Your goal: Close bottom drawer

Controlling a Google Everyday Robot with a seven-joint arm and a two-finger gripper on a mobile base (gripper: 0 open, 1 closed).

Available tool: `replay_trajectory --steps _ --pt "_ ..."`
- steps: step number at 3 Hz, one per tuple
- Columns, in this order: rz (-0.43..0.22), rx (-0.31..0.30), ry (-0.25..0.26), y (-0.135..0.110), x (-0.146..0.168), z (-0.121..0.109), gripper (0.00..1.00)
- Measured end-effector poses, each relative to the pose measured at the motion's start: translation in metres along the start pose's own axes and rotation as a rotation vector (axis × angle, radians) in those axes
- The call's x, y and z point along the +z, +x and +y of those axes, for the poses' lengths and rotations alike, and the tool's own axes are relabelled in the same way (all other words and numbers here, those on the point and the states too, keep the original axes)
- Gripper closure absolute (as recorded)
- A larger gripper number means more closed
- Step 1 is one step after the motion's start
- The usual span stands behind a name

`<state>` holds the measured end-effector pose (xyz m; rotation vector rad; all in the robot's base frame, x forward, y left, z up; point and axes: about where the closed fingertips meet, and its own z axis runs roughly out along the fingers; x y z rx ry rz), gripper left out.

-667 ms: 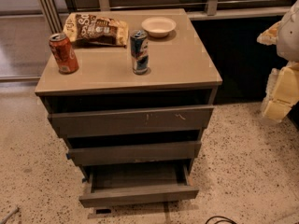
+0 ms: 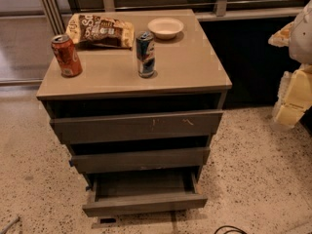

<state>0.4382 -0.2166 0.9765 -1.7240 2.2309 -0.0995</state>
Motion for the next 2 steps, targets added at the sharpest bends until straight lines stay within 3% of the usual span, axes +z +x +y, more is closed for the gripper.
replay_trajectory --steps 2 --pt "-0.108 0.006 -0.054 -0.007 0.074 0.017 0.47"
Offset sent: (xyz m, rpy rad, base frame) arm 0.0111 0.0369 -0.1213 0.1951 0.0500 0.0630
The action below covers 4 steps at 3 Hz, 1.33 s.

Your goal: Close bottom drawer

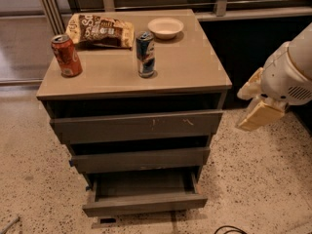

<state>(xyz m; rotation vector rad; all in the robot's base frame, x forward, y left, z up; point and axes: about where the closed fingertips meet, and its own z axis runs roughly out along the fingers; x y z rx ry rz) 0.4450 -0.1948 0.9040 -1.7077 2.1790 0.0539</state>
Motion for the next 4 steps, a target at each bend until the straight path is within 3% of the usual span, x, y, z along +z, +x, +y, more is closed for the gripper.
replay_trajectory --steps 1,2,3,4 --pt "-0.074 -0.008 -0.076 0.000 0.057 0.016 0.71" --pt "-0.073 -0.009 -0.078 -0.001 0.059 0.016 0.99" --pt "-0.073 -0.009 -0.078 -0.001 0.059 0.016 1.00" --pt "-0.077 -0.025 -0.109 0.011 0.121 0.033 1.00"
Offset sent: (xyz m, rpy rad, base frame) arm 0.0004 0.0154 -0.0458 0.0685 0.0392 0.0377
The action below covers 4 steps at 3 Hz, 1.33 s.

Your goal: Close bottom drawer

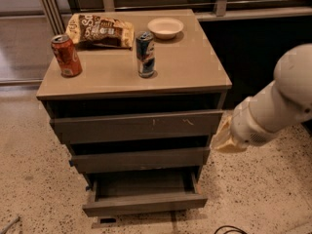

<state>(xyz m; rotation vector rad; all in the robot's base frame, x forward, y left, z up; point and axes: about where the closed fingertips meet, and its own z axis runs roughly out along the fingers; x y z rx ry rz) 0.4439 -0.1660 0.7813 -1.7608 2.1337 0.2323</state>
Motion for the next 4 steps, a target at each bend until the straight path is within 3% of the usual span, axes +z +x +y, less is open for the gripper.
replay_trajectory --steps 2,3,4 --pt "-0.051 0.012 -0.139 0.047 0.195 0.028 1.00" --pt "-0.051 0.012 -0.138 0.047 0.194 0.028 1.00" --pt "-0.022 0.009 -0.105 0.062 0.220 0.022 1.00"
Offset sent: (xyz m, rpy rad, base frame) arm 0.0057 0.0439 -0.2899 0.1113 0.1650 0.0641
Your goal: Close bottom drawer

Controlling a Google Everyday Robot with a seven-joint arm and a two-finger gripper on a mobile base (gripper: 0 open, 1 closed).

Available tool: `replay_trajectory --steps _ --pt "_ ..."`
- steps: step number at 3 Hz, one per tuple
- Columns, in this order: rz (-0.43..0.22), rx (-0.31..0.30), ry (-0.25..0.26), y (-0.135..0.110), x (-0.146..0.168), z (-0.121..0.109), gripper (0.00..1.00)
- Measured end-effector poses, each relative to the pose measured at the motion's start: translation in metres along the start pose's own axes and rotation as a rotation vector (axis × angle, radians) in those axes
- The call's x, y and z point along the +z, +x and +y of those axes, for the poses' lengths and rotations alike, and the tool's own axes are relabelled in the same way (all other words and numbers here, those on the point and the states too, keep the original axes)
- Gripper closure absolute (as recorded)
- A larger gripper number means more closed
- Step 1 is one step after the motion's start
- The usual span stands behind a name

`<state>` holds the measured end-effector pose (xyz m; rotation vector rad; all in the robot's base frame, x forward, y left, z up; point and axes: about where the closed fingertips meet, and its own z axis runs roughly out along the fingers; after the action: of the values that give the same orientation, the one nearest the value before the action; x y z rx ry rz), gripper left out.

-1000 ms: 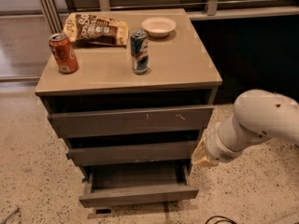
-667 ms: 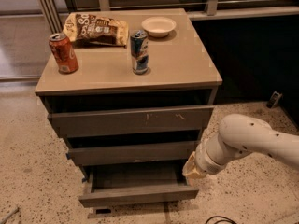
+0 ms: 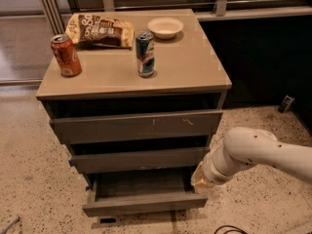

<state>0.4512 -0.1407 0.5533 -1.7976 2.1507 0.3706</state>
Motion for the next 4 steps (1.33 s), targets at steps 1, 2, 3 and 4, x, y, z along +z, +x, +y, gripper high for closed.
replay_trajectory --steps 1,2,3,4 --pt "0.033 -0.019 0.033 0.028 0.058 -0.028 1.00" --pt "0.019 -0.014 0.028 0.057 0.121 -0.050 1.00" --pt "-0.025 0.022 -0.027 0.079 0.180 -0.057 1.00" --pt "-0.034 0.038 -0.052 0.084 0.200 -0.050 1.00"
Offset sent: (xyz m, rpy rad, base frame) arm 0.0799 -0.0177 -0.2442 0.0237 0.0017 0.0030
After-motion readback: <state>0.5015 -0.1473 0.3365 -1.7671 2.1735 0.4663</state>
